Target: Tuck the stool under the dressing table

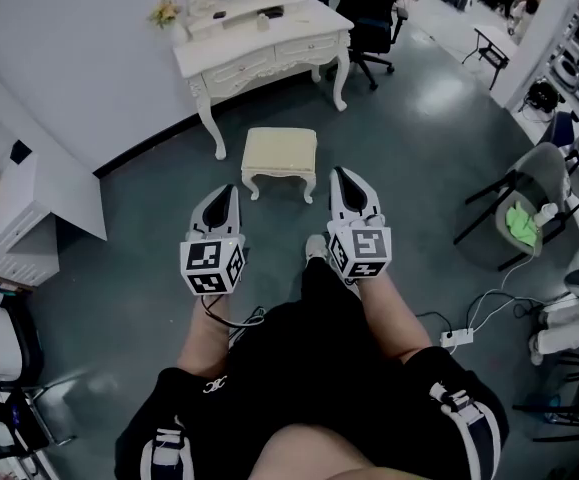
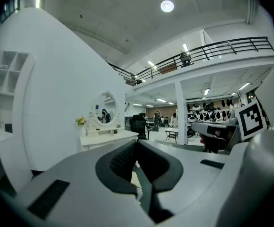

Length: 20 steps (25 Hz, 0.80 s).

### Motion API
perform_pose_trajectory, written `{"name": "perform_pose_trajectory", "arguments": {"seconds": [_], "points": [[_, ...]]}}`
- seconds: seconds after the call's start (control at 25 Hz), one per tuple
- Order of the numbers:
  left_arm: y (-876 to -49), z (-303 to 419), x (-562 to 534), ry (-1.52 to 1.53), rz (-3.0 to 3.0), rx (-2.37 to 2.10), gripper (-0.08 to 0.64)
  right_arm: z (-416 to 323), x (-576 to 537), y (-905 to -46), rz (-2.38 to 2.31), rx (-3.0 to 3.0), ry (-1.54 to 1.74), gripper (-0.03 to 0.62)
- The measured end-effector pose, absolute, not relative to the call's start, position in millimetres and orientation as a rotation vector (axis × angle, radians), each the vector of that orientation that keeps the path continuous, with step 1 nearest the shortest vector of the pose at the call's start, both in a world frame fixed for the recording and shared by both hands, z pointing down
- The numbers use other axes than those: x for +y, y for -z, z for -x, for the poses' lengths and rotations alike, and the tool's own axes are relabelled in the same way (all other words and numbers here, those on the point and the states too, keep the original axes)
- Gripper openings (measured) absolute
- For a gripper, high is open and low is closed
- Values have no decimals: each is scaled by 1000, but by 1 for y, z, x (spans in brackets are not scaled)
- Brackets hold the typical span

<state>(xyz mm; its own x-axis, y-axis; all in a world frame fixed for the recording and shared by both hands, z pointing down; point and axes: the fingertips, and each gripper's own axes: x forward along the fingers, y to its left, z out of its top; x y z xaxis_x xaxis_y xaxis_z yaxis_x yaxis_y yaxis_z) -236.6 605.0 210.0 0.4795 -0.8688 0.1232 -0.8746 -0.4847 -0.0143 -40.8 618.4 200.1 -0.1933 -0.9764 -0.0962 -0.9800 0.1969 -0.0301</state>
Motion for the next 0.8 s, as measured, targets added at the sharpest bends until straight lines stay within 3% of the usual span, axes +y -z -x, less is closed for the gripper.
{"name": "perform_pose_trajectory", "arguments": {"seconds": [0.8], "points": [[-202,143,241,-281,-2592,-1682,20,-48,230,-192,1754,2488,-16,14]]}}
